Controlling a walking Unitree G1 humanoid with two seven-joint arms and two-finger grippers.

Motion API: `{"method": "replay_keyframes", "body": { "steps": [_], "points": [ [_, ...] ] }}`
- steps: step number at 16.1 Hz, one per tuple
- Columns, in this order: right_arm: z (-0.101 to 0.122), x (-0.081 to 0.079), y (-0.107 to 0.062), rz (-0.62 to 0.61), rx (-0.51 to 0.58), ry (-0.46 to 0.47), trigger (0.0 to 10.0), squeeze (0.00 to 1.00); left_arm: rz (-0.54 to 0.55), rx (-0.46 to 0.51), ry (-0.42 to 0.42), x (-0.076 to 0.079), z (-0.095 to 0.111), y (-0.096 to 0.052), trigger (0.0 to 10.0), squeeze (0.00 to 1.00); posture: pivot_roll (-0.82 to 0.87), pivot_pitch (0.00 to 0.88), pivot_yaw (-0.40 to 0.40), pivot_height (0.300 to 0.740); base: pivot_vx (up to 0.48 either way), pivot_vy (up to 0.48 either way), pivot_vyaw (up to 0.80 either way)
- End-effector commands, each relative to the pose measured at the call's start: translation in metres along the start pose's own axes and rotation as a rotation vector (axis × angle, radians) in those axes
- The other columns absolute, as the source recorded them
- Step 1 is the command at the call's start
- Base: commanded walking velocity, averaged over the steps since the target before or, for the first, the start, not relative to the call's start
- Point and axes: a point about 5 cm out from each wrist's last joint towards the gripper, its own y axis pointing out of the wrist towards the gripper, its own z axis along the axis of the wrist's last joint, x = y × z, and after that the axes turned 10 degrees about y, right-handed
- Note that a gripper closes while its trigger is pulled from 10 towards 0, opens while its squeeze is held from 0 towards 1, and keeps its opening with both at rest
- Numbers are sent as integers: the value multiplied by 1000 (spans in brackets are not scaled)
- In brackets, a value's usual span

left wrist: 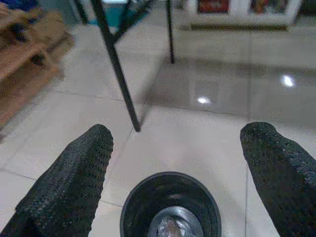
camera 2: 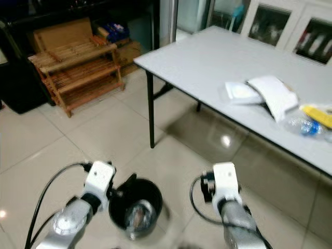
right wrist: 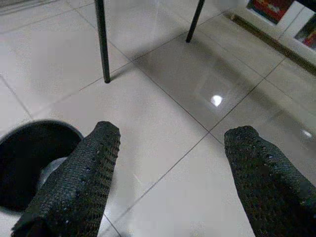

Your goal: Picking trash to rubbish bin

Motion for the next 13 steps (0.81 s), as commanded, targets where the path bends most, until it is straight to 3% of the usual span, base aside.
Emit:
{"method": "replay_keyframes", "body": {
  "steps": [1,6,10,13],
  "points": [
    [2,4,1,-16,-1,-16,10000,0,-4,-8,-6,3,-1,0,10000,0,-11,24,-17,740,-300,0,0],
    [1,10,1,-64,-17,-19,10000,0,8,-1,5,2,2,3,10000,0,-17,20,-22,740,-52,0,0],
    [9,21,1,-137,27,29,10000,0,30,37,-19,2,10,6,10000,0,-23,17,-27,740,0,0,-800],
    [24,24,-2,-183,111,73,10000,0,30,9,-41,1,12,7,10000,0,-31,20,-27,740,0,0,-800]
  ]
}}
